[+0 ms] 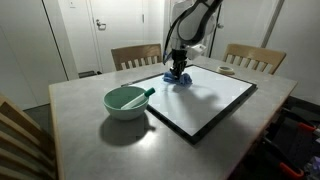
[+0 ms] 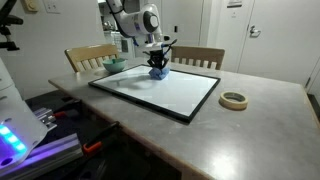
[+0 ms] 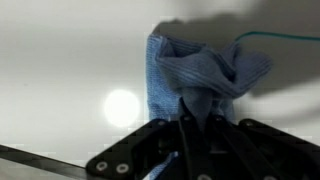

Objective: Move the bowl to the left of the white board then use the blue towel to erase the white board

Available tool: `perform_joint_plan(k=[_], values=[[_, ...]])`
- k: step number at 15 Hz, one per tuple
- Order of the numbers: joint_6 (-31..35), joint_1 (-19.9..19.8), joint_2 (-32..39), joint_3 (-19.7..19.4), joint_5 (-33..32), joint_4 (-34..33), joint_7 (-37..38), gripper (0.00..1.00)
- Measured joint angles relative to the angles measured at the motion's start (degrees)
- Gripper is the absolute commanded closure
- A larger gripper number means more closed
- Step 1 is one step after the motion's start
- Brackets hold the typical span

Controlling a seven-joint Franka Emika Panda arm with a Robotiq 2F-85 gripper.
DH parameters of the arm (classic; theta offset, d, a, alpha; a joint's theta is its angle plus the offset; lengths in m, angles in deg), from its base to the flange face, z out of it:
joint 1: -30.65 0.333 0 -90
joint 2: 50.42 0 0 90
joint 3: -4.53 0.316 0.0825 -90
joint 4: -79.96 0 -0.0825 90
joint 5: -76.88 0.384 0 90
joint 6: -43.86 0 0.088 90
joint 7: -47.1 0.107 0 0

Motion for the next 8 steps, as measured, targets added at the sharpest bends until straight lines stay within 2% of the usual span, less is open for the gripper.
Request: perform_joint_plan(k=[8], values=[[-2.64,2.59,0.32,1.51,0.00,-1.37,0.37,0.98]])
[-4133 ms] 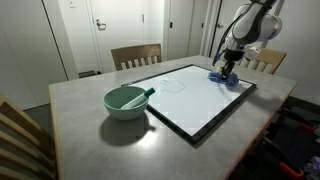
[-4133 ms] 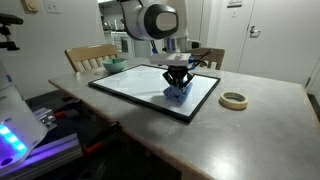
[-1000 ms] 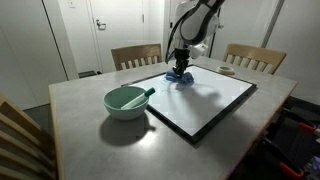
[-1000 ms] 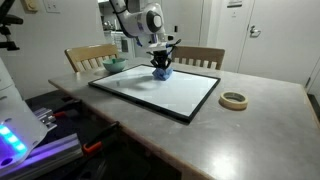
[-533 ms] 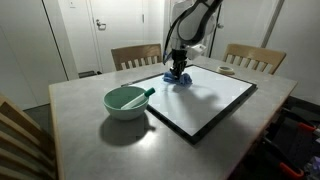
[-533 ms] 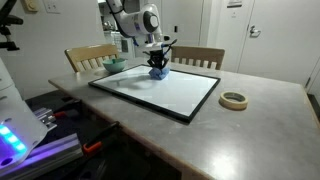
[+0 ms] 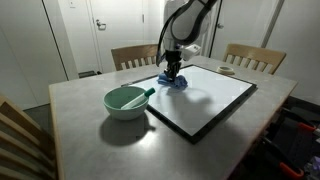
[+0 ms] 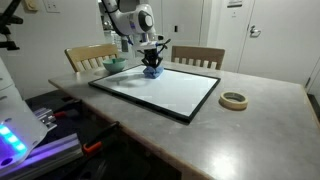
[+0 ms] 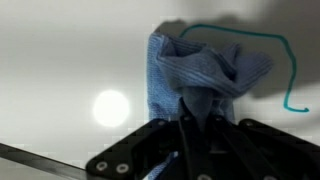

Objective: Move the bowl to the left of the white board then use the blue towel to erase the white board

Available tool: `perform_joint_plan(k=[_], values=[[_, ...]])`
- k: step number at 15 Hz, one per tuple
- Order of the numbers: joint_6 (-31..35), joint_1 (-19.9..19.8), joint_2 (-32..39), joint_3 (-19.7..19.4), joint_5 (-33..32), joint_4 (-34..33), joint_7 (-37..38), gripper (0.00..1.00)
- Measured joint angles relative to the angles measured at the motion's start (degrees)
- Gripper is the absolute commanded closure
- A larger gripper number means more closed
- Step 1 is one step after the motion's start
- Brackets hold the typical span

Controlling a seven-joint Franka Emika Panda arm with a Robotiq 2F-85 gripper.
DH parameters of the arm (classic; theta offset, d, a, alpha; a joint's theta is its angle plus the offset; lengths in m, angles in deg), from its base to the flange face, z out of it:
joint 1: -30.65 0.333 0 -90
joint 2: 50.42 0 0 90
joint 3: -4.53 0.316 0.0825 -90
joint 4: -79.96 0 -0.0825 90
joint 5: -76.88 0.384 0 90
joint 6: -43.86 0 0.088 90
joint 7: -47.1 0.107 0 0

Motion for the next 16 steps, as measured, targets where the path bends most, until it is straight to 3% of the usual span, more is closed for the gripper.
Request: perform_joint_plan(k=[8,16], values=[[-4.77,1.46,0.79,2.88,0.00,-2.49,0.00,0.98],[-6.54,2.99,1.48,3.34,0.00,-4.18,1.12,0.98]])
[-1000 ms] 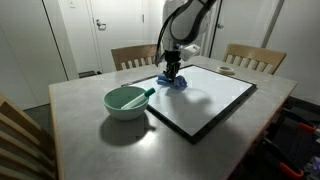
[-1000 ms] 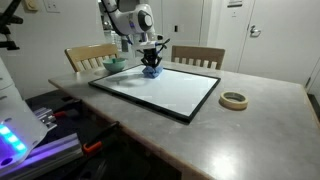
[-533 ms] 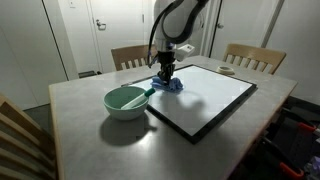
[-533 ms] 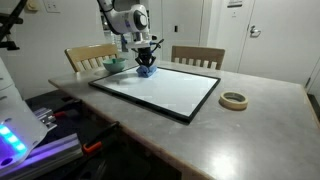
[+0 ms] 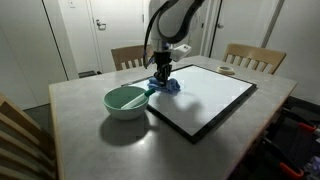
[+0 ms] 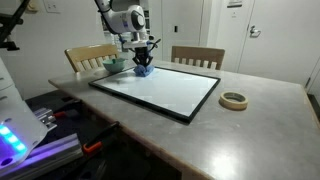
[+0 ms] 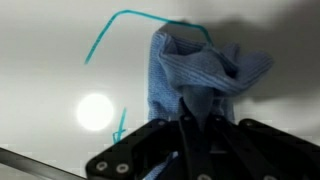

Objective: Move the bowl to the left of the white board then use the blue towel to erase the white board

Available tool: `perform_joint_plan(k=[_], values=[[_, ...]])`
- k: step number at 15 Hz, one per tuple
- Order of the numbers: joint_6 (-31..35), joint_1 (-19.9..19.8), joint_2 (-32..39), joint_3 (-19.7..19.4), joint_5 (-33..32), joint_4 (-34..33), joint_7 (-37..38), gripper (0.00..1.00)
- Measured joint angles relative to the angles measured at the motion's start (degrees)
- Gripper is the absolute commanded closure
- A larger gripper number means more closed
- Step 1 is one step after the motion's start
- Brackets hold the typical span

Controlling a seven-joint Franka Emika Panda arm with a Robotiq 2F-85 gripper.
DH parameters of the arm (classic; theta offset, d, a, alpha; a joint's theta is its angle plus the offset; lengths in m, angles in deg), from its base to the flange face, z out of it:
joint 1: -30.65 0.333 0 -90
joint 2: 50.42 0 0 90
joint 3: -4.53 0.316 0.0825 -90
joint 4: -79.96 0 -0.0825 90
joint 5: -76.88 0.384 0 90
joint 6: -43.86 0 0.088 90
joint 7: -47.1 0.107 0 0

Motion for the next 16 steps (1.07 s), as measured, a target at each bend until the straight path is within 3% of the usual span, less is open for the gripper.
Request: perform_joint_plan(k=[16], values=[[0.36,2.63,-1.47,0.16,-0.02,2.69,6.46,0.98]])
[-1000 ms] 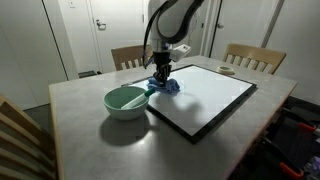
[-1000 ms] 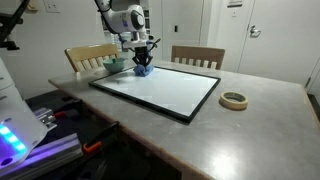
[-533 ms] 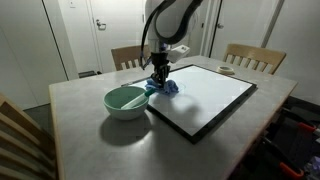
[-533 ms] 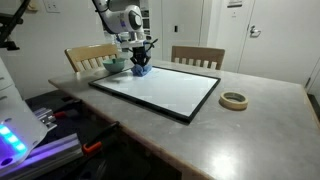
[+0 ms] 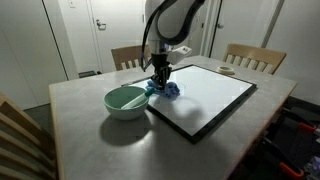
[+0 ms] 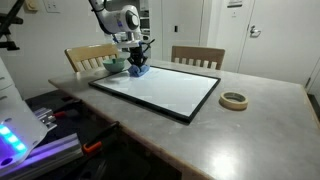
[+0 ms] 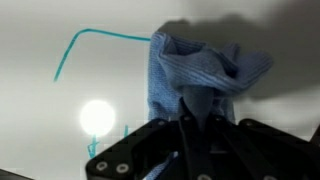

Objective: Move the bowl to the left of the white board then use the blue towel to erase the white board

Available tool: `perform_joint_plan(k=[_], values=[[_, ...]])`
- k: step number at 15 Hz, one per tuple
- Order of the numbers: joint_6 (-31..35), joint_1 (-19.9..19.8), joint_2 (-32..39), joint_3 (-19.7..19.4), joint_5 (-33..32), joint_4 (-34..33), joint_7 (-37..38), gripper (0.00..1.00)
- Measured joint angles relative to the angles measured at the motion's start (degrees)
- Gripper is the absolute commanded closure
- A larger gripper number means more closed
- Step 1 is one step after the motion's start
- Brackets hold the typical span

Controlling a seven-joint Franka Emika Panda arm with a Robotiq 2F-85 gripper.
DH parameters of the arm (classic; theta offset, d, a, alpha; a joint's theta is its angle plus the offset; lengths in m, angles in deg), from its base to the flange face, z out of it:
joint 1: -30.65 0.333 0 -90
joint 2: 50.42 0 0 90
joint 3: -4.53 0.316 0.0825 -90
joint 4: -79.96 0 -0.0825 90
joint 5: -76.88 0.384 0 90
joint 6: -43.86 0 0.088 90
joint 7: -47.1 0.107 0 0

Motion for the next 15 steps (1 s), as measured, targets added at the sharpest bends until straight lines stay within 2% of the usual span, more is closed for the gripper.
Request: perform_joint_plan(k=[4,8,11,15], values=[[1.90,0.40,-1.77,-0.03,-0.20,3.51,0.57,0.98],[9.19,0.83,-3.47,-0.86,-2.63,8.25,2.92,0.98],[15.82,2.50,-4.69,-2.89,-4.96,12.11,5.99,0.98],[19.49,3.38,-5.27,-4.06,-4.91,14.21,6.73,0.98]])
